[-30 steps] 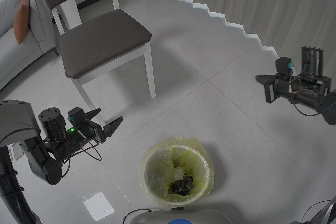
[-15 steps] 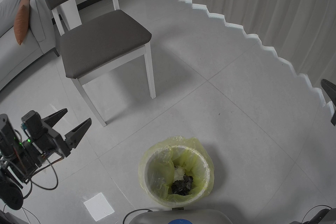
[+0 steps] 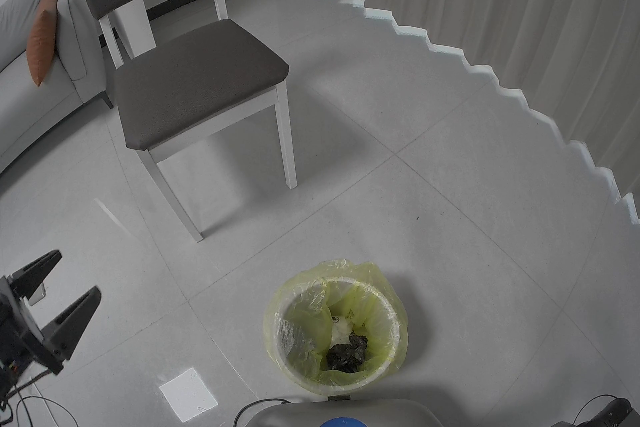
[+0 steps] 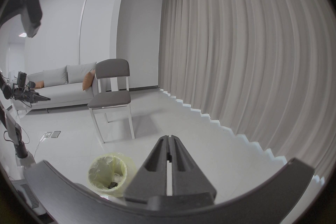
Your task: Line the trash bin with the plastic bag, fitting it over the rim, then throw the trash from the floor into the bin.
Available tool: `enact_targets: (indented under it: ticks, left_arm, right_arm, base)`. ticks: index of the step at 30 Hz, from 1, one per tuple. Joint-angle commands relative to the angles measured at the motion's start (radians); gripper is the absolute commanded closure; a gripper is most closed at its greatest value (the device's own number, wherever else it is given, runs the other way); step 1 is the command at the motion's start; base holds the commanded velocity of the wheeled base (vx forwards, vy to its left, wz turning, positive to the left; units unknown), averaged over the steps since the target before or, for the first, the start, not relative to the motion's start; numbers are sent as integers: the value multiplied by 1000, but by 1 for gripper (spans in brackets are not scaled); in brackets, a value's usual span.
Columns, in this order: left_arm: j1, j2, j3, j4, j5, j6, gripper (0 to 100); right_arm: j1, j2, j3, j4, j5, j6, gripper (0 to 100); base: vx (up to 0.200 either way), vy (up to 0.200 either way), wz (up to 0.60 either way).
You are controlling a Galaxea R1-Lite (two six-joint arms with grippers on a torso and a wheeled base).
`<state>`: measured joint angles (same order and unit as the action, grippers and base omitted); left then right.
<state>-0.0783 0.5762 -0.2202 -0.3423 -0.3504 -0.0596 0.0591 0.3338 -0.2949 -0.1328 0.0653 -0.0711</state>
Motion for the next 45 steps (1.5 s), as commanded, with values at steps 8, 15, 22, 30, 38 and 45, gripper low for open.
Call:
enact_targets:
  ticks: [8,15,22,30,38,45]
  left_arm:
    - [80,-576,220,292,189,98,0]
    - [81,-576,220,293,258,139,0]
    - [80,-576,220,348,352,53,0]
    - [77,-576,220,345,344,55,0]
    - [77,-576,220,344,346,57,0]
    - [77,-576,220,344,349,44,0]
  right_arm:
    - [-59,-334,270,130,111,131,100]
    - [-59,-334,276,110,119,40,100]
    - [-61,-334,276,117,139,-19,100]
    - [-62,-334,278,111,88,117,100]
    - [-62,-334,280,111,-101,91,100]
    - [-61,-334,276,120,74,47,100]
  base:
    - [0,0,0]
    - [0,0,0]
    - [0,0,0]
    - [0,0,0]
    - [0,0,0]
    - [0,0,0]
